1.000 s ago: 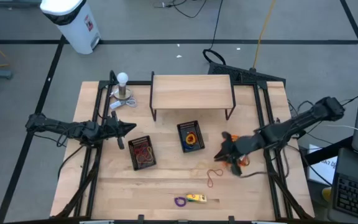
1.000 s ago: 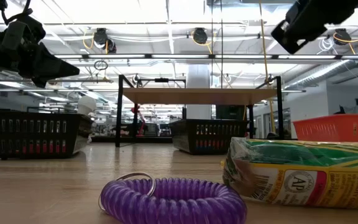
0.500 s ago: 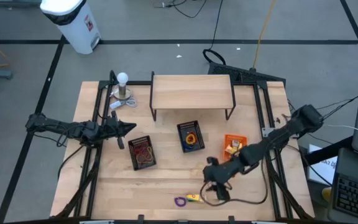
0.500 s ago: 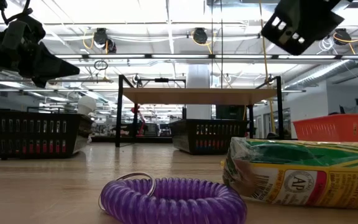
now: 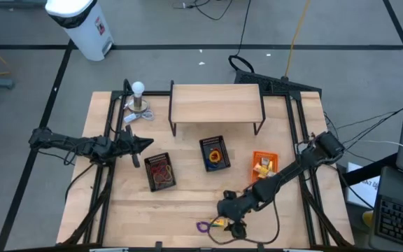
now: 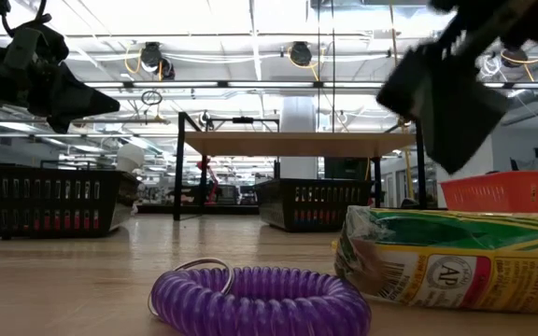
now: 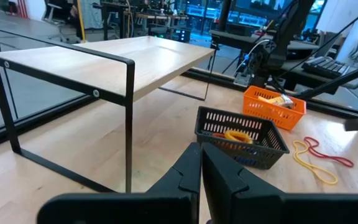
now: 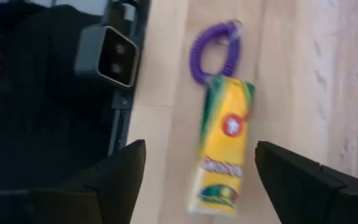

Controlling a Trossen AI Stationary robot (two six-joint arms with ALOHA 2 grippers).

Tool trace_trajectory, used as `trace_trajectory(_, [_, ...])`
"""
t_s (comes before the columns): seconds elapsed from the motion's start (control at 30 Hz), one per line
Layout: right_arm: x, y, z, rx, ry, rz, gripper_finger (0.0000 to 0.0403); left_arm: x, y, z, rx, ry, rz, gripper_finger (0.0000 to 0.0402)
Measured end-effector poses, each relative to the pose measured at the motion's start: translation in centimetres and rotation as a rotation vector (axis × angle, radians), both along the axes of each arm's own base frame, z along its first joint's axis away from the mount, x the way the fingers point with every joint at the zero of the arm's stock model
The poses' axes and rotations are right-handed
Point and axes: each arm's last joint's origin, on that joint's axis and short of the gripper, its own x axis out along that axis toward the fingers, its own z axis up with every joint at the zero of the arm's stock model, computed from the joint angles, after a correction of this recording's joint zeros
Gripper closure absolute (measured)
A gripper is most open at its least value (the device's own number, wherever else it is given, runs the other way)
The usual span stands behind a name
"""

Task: Pick & Place Office Desk Supplies
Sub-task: Put the crayon box into the orange bin

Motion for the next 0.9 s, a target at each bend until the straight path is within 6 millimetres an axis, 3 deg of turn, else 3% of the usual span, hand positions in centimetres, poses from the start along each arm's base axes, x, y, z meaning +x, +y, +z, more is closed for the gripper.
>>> trace_trajectory(0.13, [0.8,1.5,0.6,-0.131,0.034,0.013,0.0108,0.0,0.0,0.0,0.005,0.003,-0.001,0.0385])
trace_trajectory(0.27, [1.5,2.2,-0.3,-0.206,0.090,0.002,0.0108,0.0,0.0,0.0,0.005,0.004,-0.002,0.0385])
trace_trajectory(0.43, [1.8,2.5,-1.8,-0.222,0.135,-0.009,0.0108,0.0,0.0,0.0,0.004,0.005,-0.010,0.0385])
trace_trajectory(0.67, [1.4,2.4,-2.0,-0.268,0.158,-0.025,0.0109,0.0,-0.1,0.0,0.004,0.005,-0.021,0.0385])
trace_trajectory(0.9, [1.7,2.6,-3.5,-0.324,0.144,0.010,0.0134,0.0,-0.1,0.0,0.003,0.005,-0.022,0.0385])
